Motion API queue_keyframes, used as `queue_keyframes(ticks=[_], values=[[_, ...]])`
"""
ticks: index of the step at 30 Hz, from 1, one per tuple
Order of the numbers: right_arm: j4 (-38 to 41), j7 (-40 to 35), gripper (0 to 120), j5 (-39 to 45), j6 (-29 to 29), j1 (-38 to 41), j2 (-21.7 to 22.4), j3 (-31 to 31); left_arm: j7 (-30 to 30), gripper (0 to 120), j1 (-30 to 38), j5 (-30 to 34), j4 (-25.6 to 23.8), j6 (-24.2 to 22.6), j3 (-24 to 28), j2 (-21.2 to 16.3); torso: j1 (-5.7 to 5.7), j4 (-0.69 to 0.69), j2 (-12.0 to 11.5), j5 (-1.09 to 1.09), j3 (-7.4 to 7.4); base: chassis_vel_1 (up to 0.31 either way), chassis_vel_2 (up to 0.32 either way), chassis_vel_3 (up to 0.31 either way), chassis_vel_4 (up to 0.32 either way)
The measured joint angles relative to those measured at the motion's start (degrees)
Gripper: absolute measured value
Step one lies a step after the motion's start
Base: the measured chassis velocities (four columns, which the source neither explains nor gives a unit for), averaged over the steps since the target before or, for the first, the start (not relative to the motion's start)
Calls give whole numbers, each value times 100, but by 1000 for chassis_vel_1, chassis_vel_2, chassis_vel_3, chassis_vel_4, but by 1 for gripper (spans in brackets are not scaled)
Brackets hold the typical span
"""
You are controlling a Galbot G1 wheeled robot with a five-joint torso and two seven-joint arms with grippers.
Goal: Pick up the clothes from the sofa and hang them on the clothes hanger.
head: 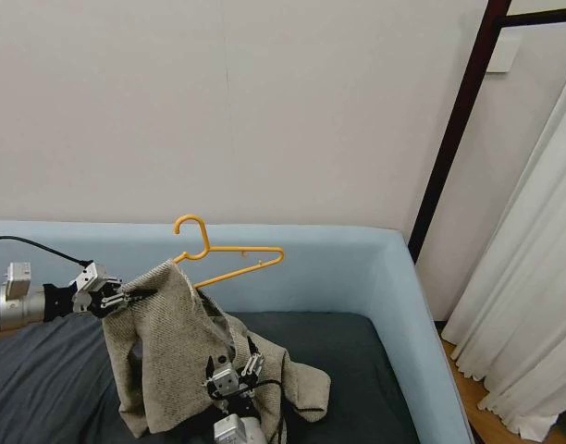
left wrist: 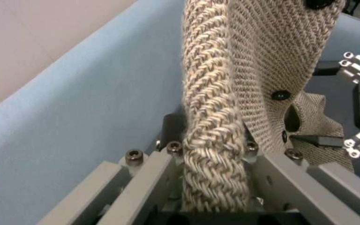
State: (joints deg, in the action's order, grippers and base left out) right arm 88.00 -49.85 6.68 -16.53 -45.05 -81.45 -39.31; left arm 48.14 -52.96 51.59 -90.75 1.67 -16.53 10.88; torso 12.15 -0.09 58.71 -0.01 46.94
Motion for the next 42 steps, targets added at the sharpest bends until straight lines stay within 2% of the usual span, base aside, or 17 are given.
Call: queue_keyframes(ticks=[3, 7, 8, 13, 18, 22, 23, 27, 28, 33, 40, 42], values=[[-62, -27, 98, 21, 0, 3, 24, 61, 14, 6, 5, -11, 24, 6, 9, 16, 0, 0, 0, 0, 0, 0, 0, 0, 0], [-9, -158, 85, 331, 2, -59, 154, 114, 29, 6, 38, -34, 56, 14, 47, 44, 0, 0, -1, 1, 0, 0, 0, 0, 0], [-9, -158, 85, 331, 2, -59, 154, 114, 29, 6, 38, -34, 56, 14, 47, 44, 0, 0, -1, 1, 0, 0, 0, 0, 0], [154, -315, 73, 864, -45, -181, 300, 108, 59, 6, 479, -93, 114, 15, 511, 166, 0, -1, -1, 1, 0, 0, 0, 0, 0], [201, -454, 55, 1234, -82, -184, 297, 126, 66, 6, 814, -104, 137, 15, 881, 245, 0, 0, -1, 2, 0, 0, 0, 0, 0], [367, -514, 39, 1502, -82, -149, 456, 146, 100, 6, 1042, -129, 197, 18, 1131, 307, 0, 0, -1, 2, 0, 0, 0, 0, 0], [367, -514, 39, 1502, -82, -149, 456, 146, 100, 6, 1042, -129, 197, 18, 1131, 307, 0, 0, -1, 2, 0, 0, 0, 0, 0], [483, -367, 20, 1701, -42, -1, 735, 220, 170, 6, 1337, -207, 267, 75, 1442, 428, 0, 1, -1, 2, 0, 0, 0, 0, 0], [483, -367, 20, 1701, -42, -1, 735, 220, 170, 6, 1337, -207, 267, 75, 1442, 428, 0, 1, -1, 2, 0, 0, 0, 0, 0], [609, 9, 0, 1826, 71, 215, 1134, 425, 285, 6, 1705, -265, 362, 99, 1761, 590, 0, -2, -1, 2, 0, 0, 0, 0, 0], [743, 421, 0, 2216, 164, 246, 1355, 583, 418, 6, 1931, -361, 496, 128, 1939, 726, 0, 0, -1, 2, 0, 0, 0, 0, 0], [877, 814, 0, 2415, 234, 271, 1469, 758, 518, 6, 2033, -385, 561, 180, 1994, 771, 0, 0, -1, 3, 0, 0, 0, 0, 0]])
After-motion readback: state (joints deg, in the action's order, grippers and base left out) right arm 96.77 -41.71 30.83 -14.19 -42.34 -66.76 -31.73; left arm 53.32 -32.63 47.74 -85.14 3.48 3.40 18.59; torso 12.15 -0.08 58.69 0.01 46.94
